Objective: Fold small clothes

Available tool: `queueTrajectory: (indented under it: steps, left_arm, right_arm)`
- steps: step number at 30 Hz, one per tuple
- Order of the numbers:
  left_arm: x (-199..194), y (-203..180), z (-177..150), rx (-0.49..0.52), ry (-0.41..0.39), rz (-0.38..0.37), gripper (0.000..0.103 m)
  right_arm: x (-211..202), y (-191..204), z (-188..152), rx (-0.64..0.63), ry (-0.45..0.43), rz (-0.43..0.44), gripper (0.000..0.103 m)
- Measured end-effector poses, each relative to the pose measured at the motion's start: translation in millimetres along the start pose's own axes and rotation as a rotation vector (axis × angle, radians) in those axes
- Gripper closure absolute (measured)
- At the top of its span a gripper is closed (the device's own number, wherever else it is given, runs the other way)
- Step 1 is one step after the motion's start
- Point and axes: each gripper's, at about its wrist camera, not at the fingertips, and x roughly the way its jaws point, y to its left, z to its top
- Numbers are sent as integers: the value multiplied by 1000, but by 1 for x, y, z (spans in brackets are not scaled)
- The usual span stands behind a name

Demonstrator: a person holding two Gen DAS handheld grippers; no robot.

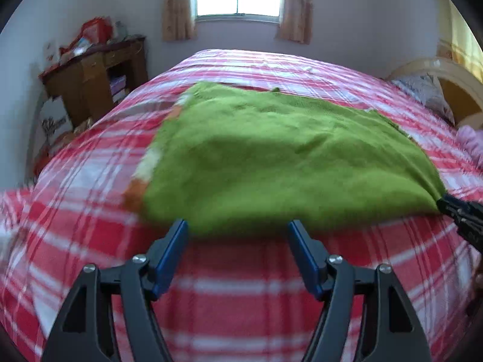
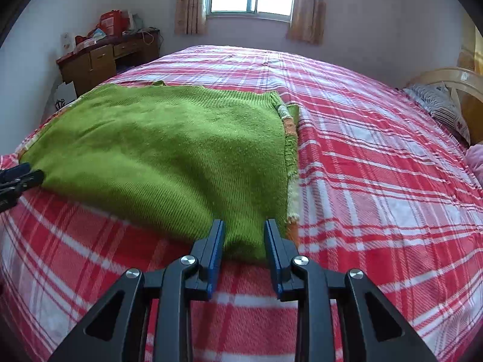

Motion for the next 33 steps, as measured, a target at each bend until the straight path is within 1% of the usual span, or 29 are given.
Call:
queueTrajectory:
  steps: [2,3,4,5,6,7,8,10,12,14,16,18,19,20,22,24,26,28,29,32,33]
  left_arm:
    - [-10,19,-3,-56,-20,40,23]
    - [-13,27,-4,-82,-32,56,23]
    - [-16,39,-3,-126,-46,76,23]
    - [-16,46,-1,-160,-50,79,22]
    - [-14,51,2,-203,-51,68,22]
    - [-10,54,4,-232,-47,47,22]
    - [-5,56,7,-268,-43,11,22]
    - [8,54,13,-339,-43,-36,22]
    - [18,54,14,-392,-31,-62,22]
    - [29,49,14,-433,-18,-96,22]
    - [32,42,15,-430,-54,-78,20]
    - [35,40,17,-449,-68,-86,17]
    - [38,41,19,-469,-79,-91,16]
    - [41,42,21,-497,-94,-98,16]
    - [46,45,27,-534,-116,-110,16]
    - [52,47,33,-559,-128,-121,16]
    - [56,53,38,-593,-142,-151,16]
    - [61,58,42,-645,-148,-179,16]
    - [63,60,45,-665,-152,-189,16]
    - [69,58,53,-677,-165,-218,17]
    - [73,57,55,-677,-162,-212,17]
  right_arm:
    - [-10,1,1,3,-7,-27,76]
    - [-19,3,3,-4,-44,-52,76]
    - [-27,8,7,-15,-87,-58,76]
    - [-35,15,14,-23,-129,-45,76]
    - [-41,22,22,-19,-160,-12,76]
    - [-42,30,30,-8,-172,34,76]
    - [-38,43,42,5,-169,108,76]
    - [-28,61,56,21,-164,182,76]
    - [-13,83,68,27,-155,237,76]
    - [6,106,70,16,-116,281,76]
    - [21,120,65,-4,-78,291,76]
    - [40,128,52,-16,-12,297,76]
    - [44,130,48,-15,-7,295,76]
    - [41,130,45,-13,-29,296,76]
    - [40,128,48,0,-18,304,76]
    - [38,122,52,33,-18,328,76]
    - [34,117,64,43,-54,326,76]
    - [33,117,80,31,-91,297,85]
    - [36,116,89,36,-97,287,86]
    - [55,116,106,70,-78,309,87]
    - [65,117,108,85,-58,328,87]
